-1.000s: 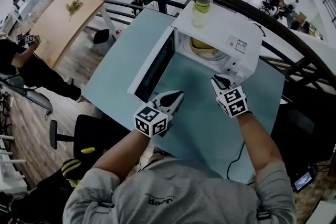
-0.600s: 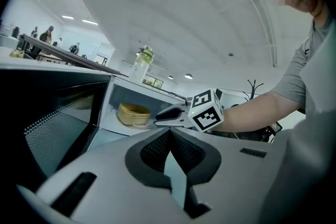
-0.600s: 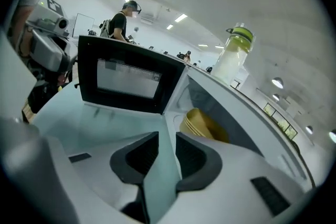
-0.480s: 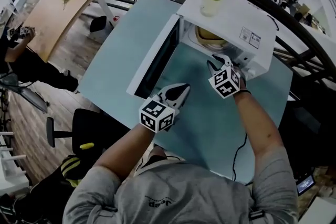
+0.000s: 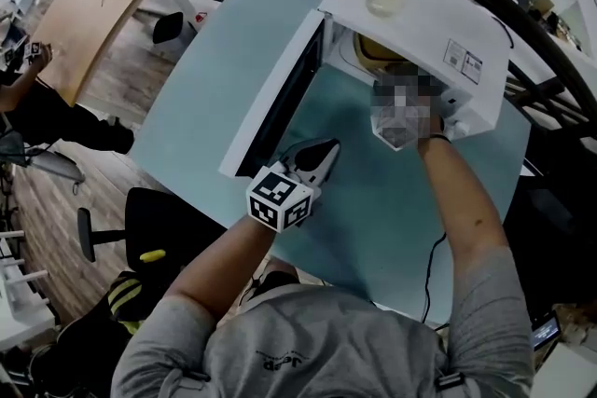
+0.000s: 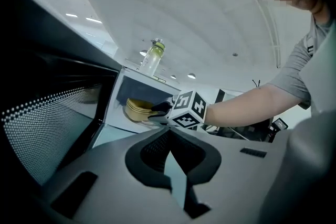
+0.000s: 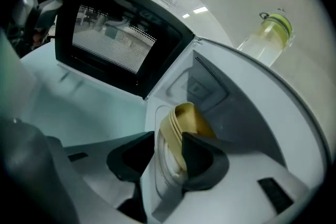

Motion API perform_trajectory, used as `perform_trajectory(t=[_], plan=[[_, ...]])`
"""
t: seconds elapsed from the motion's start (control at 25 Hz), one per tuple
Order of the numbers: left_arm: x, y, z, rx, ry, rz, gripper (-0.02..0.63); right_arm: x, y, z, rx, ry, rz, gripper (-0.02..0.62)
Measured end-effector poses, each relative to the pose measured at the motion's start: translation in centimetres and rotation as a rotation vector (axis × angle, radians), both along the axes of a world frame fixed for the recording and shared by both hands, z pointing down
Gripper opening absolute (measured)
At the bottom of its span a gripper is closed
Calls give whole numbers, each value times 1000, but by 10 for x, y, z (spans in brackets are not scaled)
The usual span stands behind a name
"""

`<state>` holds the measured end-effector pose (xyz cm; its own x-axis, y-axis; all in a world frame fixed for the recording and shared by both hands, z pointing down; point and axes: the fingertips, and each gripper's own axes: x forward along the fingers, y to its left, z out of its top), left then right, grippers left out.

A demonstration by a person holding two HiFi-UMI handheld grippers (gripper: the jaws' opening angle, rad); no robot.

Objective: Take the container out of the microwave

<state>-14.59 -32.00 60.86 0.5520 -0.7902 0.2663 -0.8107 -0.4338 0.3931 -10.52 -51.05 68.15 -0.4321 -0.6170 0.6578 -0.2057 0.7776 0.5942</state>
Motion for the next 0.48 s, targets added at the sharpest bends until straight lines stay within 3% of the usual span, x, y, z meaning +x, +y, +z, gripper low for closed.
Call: perform_trajectory(t=[0.48], plan=[[-9,-4,21,-33,-7,-1,8,4,-35,18,121,150,-11,224]])
